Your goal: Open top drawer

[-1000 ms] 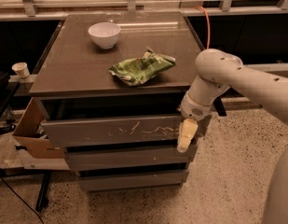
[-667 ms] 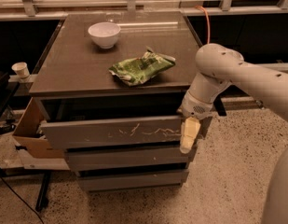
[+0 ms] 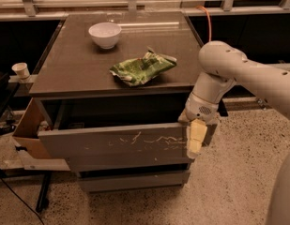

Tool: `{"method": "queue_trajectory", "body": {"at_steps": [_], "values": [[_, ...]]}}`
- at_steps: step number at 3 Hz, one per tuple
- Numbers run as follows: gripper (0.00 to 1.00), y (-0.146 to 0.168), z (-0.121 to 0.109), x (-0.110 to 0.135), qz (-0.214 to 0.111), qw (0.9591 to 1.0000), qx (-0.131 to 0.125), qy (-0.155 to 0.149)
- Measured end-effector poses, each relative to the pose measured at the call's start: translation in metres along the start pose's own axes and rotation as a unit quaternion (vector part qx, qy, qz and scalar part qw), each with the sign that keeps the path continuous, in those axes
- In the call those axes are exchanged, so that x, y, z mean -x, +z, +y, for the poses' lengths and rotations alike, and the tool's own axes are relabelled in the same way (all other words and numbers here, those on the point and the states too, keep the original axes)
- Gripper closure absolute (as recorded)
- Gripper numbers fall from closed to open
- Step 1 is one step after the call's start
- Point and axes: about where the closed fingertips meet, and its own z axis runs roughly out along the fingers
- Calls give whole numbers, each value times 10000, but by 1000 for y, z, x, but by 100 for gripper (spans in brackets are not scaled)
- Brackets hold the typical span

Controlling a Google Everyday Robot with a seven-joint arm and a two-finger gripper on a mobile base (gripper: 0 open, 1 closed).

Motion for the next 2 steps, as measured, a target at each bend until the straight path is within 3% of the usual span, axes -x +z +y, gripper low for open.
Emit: {"method": "queue_trajectory", "body": {"at_steps": [2], "values": [[0,1,34,-4,6,9984,559,-32]]}}
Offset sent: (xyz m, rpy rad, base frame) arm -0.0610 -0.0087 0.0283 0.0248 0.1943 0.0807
